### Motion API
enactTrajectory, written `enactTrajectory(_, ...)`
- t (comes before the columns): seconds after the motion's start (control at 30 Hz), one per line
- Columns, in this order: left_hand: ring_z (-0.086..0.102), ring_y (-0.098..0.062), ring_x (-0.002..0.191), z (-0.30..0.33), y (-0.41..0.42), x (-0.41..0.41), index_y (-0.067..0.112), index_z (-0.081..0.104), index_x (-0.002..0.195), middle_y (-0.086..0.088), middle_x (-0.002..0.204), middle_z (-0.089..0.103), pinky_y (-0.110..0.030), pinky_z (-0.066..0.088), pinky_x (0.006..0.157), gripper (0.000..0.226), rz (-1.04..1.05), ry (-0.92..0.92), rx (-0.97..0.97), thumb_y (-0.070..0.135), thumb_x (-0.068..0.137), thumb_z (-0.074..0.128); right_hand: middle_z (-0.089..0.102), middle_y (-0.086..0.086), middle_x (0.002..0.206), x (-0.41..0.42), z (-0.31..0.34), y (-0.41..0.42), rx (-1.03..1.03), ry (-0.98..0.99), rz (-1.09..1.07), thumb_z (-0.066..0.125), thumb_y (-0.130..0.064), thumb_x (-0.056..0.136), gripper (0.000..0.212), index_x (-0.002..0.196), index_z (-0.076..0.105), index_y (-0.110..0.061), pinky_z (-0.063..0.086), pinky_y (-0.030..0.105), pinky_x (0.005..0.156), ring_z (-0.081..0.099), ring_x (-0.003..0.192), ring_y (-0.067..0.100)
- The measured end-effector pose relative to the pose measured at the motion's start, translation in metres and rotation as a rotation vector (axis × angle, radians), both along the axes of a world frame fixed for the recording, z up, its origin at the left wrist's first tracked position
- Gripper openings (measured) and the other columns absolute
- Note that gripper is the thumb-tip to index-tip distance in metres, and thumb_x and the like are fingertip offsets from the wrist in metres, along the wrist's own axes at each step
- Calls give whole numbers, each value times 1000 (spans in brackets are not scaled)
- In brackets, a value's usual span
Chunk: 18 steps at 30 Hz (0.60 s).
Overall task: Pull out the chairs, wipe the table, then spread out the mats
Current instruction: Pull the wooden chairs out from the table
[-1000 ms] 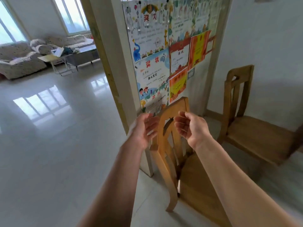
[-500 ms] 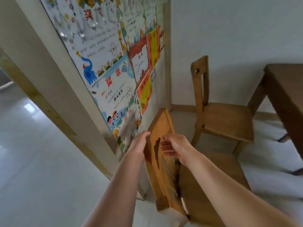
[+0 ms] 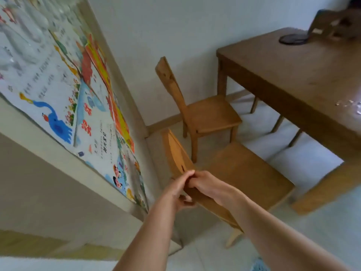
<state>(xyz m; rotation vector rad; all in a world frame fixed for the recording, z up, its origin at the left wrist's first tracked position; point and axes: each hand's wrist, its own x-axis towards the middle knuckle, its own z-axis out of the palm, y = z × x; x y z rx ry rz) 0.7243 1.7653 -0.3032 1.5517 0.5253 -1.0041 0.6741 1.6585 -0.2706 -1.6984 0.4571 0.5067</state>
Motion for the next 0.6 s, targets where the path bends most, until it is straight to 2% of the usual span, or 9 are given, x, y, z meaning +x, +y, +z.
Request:
enactTrajectory(0.03,61,-32,104,-4,0,0,17,61,118,-12,122,61,-45,58,71,53,-17,14,-6,52,79,71,70,4,99,-6,-2,0,-40,-5,49,54,-11,90,28,117,64,-14,53,26,76,66,87,15)
enactTrajectory(0.1,60,-35,107,-8,0,-2,16,60,122,-13,127,59,-48,58,74,62,-5,48,-41,53,75,74,69,-1,106,-18,-7,1,-176,6,212,63,-12,83,42,124,58,-19,51,26,81,64,92,12)
enactTrajectory(0.2,63,-40,102,-18,-1,-5,20,51,130,-17,123,63,-58,57,74,84,15,64,-111,49,59,85,66,-3,113,-36,-15,3,-583,69,356,75,-19,75,63,132,48,-24,51,31,84,63,98,19)
enactTrajectory(0.23,65,-39,97,-21,-2,-6,19,49,132,-18,118,65,-59,57,70,83,7,40,-111,45,61,84,64,-3,112,-43,-15,2,-721,89,358,75,-20,76,62,130,47,-23,50,33,80,62,98,21)
enactTrajectory(0.3,65,-38,91,-24,-4,-7,16,47,133,-19,112,65,-51,58,62,72,17,-1,-107,34,70,75,61,-3,101,-54,-16,3,-884,89,316,67,-18,82,43,121,52,-23,47,32,71,61,91,21)
enactTrajectory(0.37,64,-40,95,-27,-8,-7,19,47,133,-19,113,64,-49,58,60,70,77,-28,-114,27,67,70,58,-5,92,-63,-18,3,-923,43,239,57,-16,86,26,111,57,-25,46,31,68,60,86,20)
enactTrajectory(0.43,63,-41,96,-28,-14,-8,20,49,131,-19,113,65,-51,58,61,69,124,-54,-117,24,65,67,59,-6,86,-68,-19,3,-951,-5,195,54,-17,87,19,103,59,-26,47,30,66,60,81,19)
enactTrajectory(0.53,64,-41,95,-30,-28,-8,19,50,130,-21,111,65,-50,58,59,68,149,-75,-135,23,63,65,53,-9,76,-71,-20,-8,-998,-48,160,54,-14,87,14,93,57,-26,40,27,59,55,71,16)
enactTrajectory(0.6,64,-41,94,-30,-43,-8,19,50,130,-21,109,66,-48,58,57,69,145,-80,-152,24,64,65,55,-8,79,-71,-19,-22,-1025,-57,151,55,-13,86,16,94,58,-26,40,27,60,56,73,16)
